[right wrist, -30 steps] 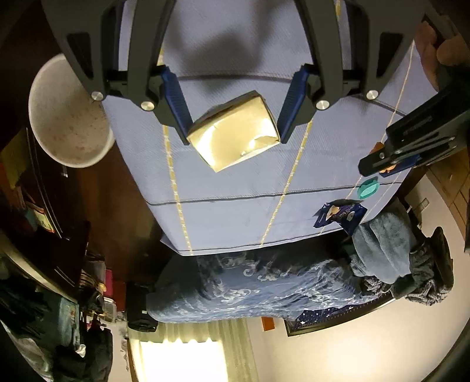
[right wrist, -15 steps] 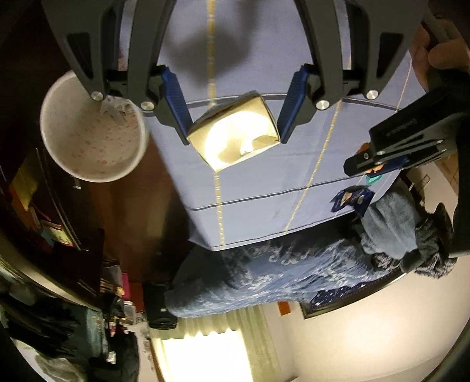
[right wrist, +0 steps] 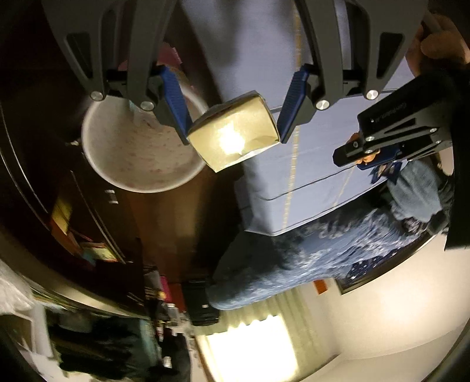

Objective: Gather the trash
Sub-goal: 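Carry toy figure and cream box over the wastebasket and open both tools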

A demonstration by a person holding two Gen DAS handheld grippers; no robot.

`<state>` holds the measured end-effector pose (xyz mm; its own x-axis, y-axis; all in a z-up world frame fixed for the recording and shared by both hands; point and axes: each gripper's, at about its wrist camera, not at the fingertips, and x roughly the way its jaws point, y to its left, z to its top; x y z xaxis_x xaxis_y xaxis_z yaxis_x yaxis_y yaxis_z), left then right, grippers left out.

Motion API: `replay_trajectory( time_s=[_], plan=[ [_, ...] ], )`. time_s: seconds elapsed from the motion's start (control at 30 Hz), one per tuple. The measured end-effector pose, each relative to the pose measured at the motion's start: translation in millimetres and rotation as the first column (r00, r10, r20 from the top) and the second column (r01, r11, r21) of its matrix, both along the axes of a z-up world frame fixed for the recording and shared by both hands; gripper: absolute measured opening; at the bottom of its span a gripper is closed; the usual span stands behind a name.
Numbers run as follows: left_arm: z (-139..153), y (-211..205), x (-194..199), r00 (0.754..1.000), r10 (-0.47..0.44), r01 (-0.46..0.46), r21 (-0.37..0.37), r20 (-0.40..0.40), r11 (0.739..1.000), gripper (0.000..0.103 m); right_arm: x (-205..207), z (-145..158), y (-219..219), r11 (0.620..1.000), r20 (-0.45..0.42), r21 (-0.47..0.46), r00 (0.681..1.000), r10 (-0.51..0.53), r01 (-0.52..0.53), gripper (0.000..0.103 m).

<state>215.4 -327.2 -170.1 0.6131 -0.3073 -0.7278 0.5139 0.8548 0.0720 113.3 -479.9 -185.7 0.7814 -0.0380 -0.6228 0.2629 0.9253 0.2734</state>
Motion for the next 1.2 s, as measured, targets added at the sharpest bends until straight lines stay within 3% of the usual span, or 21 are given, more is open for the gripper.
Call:
replay_trajectory(
  time_s=[0.7,1.0,1.2],
  plan=[
    [-27,-121,1,0.972,-0.236,0.237,0.093,-0.021,0.967,0.041,-11,-42,-96,0.973,-0.039,0.065,0.975,-0.221,0.223,0.06],
    [-55,-160,20,0.96,-0.256,0.27,0.136,-0.115,0.953,0.041,4,-64,-118,0.954,-0.086,0.02,0.951,-0.296,0.299,0.06],
    [-67,-174,26,0.96,-0.25,0.269,0.175,-0.125,0.947,0.042,16,-79,-133,0.947,-0.12,0.015,0.94,-0.318,0.322,0.06]
  ],
)
